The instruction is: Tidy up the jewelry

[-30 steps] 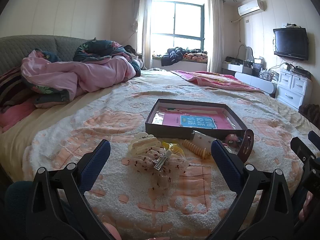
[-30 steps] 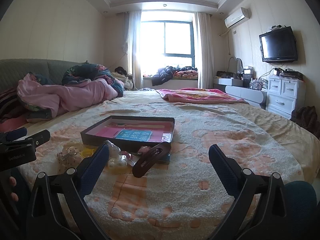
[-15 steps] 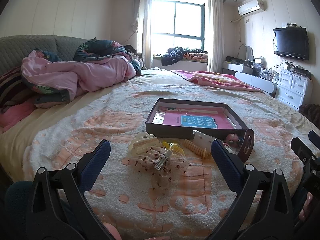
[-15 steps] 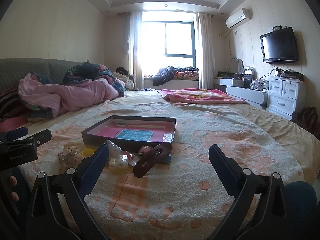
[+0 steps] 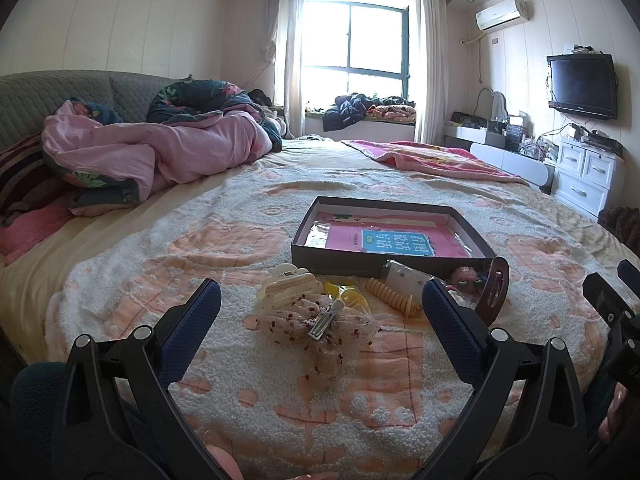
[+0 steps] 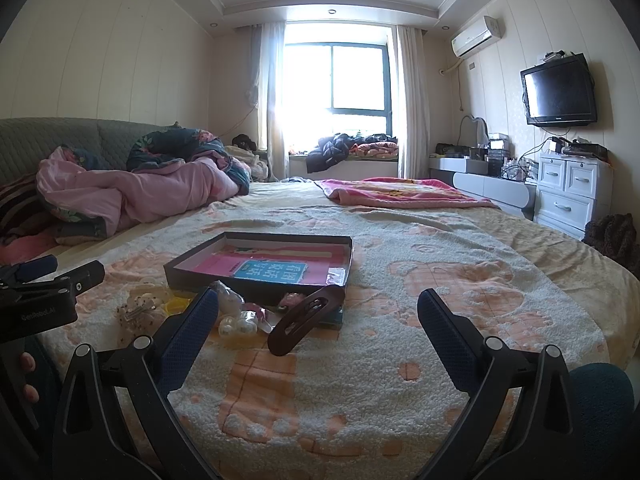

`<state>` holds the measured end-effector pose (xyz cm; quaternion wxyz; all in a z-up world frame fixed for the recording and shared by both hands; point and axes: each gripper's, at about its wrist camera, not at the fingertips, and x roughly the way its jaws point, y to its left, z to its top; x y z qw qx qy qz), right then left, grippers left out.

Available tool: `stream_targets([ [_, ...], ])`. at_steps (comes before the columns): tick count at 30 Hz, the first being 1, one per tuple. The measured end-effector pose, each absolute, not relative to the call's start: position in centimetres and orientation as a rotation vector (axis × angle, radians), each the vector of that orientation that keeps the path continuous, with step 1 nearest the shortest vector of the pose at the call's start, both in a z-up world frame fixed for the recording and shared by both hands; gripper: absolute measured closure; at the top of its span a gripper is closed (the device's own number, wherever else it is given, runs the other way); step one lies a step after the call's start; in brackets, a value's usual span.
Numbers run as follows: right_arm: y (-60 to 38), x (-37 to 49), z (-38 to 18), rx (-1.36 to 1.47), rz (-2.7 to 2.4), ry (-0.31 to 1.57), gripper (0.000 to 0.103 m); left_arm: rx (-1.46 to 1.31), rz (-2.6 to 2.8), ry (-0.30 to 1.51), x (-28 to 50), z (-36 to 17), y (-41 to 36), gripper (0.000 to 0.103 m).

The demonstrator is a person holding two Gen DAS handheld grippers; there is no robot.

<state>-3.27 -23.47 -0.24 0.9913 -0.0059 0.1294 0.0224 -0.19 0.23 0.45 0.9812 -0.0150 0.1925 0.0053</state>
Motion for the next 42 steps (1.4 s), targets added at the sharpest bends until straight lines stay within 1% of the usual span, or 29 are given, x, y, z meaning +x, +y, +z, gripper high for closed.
stream_targets([
  [16, -23.3, -3.2, -0.3, -0.013, 0.053, 0.262, 0.006, -0.031, 0.015, 0.391, -0.1, 0.4, 0.2, 0.011],
  [22, -22.5, -2.3, -0.5, -0.022, 0.097, 0.298, 0.006, -0.051, 0.041, 0.416, 0.4, -0.2, 0.8, 0.011],
  [32, -20.3, 0.4, -0.9, -0.045, 0.183, 0.390, 0.006, -0.112, 0.102, 0.482, 1.8, -1.0, 3.0, 0.011],
  [42, -19.7, 4.3, -1.5, -0.019, 0.174, 0.470, 0.006, -0.183, 0.099, 0.611, 4.7, -2.8, 4.7, 0.011],
])
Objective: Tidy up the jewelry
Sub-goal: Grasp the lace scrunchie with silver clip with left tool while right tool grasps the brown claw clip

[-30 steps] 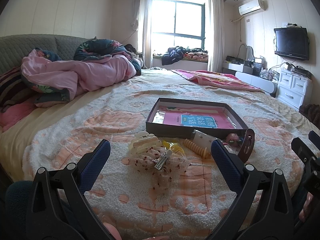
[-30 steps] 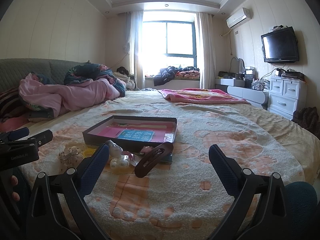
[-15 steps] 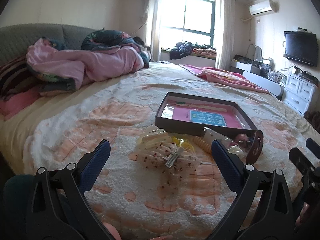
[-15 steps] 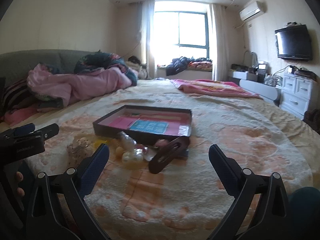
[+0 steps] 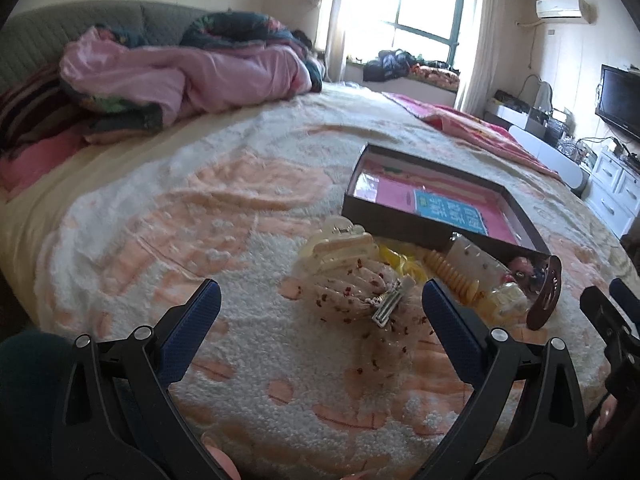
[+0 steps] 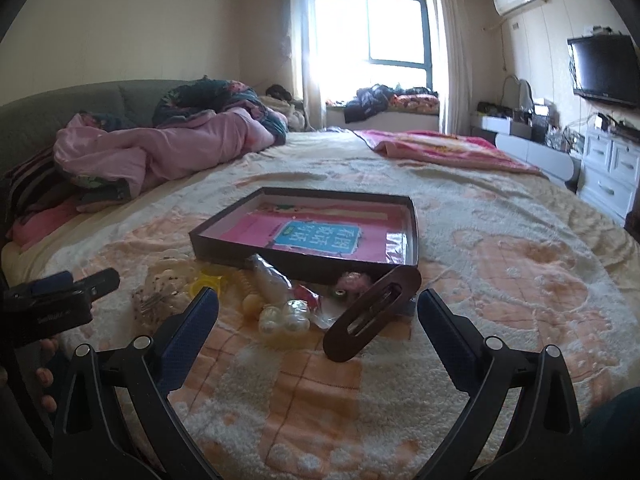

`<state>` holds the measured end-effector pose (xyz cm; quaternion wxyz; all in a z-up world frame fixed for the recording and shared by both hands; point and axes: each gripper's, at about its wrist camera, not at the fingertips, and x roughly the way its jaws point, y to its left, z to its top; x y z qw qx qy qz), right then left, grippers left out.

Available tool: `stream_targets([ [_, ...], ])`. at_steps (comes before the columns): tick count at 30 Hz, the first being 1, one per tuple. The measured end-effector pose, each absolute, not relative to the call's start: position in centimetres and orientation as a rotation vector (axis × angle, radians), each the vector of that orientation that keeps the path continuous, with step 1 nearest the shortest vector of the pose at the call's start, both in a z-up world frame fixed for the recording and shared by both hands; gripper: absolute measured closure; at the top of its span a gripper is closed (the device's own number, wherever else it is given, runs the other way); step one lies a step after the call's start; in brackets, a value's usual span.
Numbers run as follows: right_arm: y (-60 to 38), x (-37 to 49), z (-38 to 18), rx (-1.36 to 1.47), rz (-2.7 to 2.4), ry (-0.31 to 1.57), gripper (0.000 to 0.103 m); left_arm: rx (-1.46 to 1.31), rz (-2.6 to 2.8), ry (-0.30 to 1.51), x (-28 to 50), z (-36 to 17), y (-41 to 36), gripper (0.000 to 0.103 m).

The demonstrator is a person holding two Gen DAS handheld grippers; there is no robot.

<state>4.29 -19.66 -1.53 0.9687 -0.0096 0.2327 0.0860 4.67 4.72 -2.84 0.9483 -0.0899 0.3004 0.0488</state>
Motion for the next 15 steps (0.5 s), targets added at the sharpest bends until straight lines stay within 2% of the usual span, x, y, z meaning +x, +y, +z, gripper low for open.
stream_targets([
  [13, -21.5, 8.8, -3.5, 0.057, 0.058, 0.584, 0.007, -0.187, -0.021, 0.695, 7.5, -4.9, 3.2, 0.011],
  [15, -21.8, 9.6, -4.0, 0.079, 0.043, 0.614, 0.013, -0.193, -0.023, 0.715, 8.0, -5.3, 3.2, 0.011],
])
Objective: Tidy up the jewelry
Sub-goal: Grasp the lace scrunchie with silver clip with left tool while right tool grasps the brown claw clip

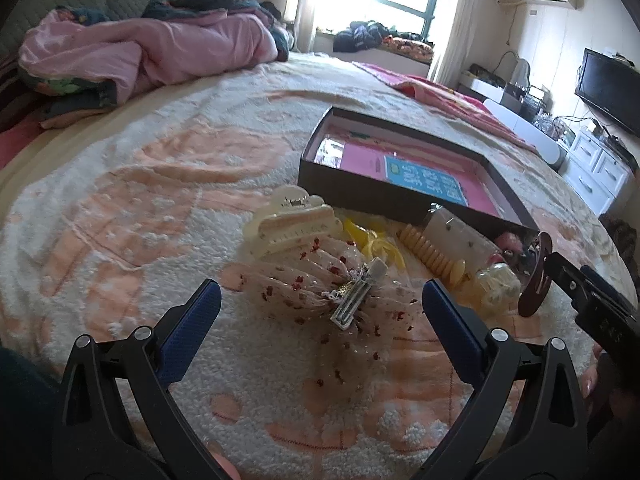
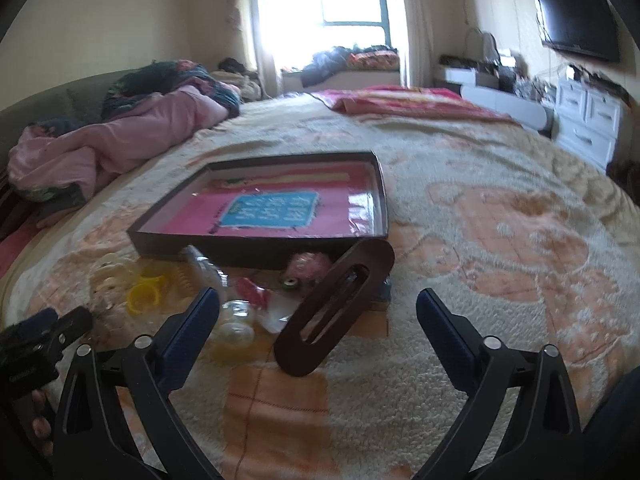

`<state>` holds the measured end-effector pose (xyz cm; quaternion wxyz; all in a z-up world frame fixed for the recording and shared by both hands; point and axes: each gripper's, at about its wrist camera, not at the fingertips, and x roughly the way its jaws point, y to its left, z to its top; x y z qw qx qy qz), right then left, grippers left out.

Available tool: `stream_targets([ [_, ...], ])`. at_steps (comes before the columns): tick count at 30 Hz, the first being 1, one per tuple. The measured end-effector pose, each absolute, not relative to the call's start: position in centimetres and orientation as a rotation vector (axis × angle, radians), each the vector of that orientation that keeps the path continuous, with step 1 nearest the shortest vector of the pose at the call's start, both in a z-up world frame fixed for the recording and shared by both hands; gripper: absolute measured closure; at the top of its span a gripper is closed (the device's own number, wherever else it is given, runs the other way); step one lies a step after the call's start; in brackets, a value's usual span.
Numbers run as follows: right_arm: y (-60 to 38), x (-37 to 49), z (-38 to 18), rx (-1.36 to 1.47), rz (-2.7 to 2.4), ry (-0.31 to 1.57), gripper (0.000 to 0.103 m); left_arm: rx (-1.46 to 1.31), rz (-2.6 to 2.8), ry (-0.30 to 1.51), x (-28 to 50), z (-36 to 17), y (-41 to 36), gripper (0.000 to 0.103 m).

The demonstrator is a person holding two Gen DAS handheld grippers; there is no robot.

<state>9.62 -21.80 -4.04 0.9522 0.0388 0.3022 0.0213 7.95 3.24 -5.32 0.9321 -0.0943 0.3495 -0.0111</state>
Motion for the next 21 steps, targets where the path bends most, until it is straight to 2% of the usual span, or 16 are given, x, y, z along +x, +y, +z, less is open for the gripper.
stream_targets([
  [5, -22.0, 11.5, -5.4, 0.123, 0.049, 0.693, 0.030, -0.214, -0.020, 0.765, 9.3, -6.1, 3.5, 0.011],
  [7, -21.9, 11.8, -5.7, 0.131, 0.051, 0.709, 0.035, -0.223, -0.032, 0.782, 9.8, -6.4, 3.4, 0.015],
  [12, -22.3, 12.2, -6.2, 0.164, 0.054, 0.725, 0.056, -0.198, -0.062, 0.801, 10.0, -6.8, 2.7, 0.042],
  [15, -22.8, 12.5, -6.4, 0.189, 0.061, 0.735, 0.064, -0.179, -0.066, 0.808, 10.1, -6.8, 2.4, 0.065],
  [18, -23.3, 12.3, -6.6, 0.198, 0.062, 0.737, 0.074, -0.177, -0.080, 0.811, 9.8, -6.8, 2.4, 0.078],
  [21, -23.5, 12.1, -6.4, 0.201, 0.068, 0.730, 0.076, -0.183, -0.092, 0.806, 9.7, -6.6, 2.5, 0.082],
])
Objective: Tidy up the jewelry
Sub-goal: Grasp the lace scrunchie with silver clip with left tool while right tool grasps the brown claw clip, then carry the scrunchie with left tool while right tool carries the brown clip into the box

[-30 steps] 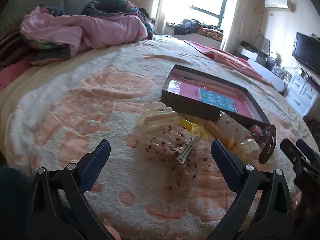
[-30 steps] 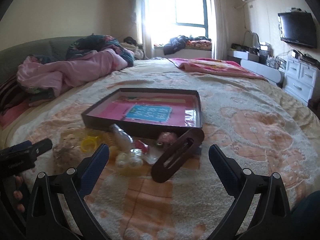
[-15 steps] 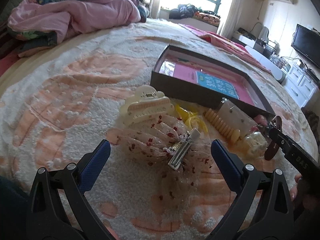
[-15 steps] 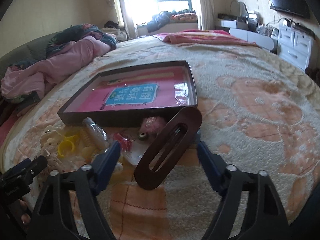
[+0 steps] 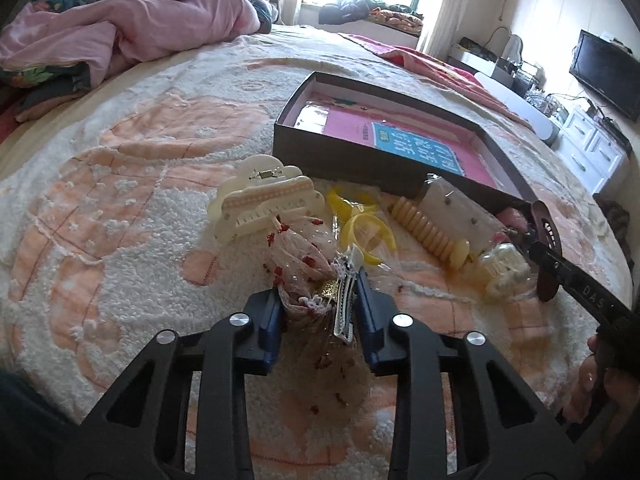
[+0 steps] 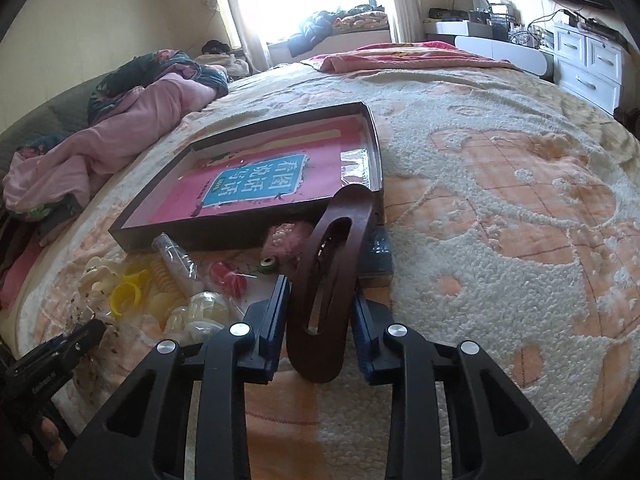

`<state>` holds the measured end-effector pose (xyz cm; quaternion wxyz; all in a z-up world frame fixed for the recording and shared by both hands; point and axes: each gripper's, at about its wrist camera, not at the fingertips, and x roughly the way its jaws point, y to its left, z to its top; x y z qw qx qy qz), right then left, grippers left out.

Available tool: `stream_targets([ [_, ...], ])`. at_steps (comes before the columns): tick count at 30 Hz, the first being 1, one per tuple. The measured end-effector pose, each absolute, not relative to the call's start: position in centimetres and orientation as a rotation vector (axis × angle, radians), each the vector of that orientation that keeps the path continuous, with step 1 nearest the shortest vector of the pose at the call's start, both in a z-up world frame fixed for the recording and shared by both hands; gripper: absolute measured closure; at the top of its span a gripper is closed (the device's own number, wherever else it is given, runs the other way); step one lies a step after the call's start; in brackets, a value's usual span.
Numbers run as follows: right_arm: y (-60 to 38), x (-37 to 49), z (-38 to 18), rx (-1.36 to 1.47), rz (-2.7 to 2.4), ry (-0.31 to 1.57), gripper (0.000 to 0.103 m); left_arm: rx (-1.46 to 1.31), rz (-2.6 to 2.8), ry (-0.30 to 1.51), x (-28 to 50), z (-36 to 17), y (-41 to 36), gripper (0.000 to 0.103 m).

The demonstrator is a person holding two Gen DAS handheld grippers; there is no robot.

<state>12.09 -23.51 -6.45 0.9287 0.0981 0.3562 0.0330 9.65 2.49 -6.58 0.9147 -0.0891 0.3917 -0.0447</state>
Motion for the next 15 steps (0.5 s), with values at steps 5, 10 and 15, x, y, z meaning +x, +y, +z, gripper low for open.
stream_targets([
  [5, -24.6, 11.2, -5.9, 0.212, 0.065, 0.703, 0.081, -0.172, -0.115, 0.772, 8.3, -5.6, 2.1, 0.084],
  [10, -26.0, 10.5, -5.3, 0.219, 0.061, 0.682, 0.093, -0.149, -0.139, 0.734, 7.1, -4.3, 1.6, 0.085],
  [15, -27.3, 10.2, -4.8, 0.237, 0.054, 0.672, 0.093, -0.132, -0.162, 0.698, 7.2, -2.8, 0.7, 0.085],
])
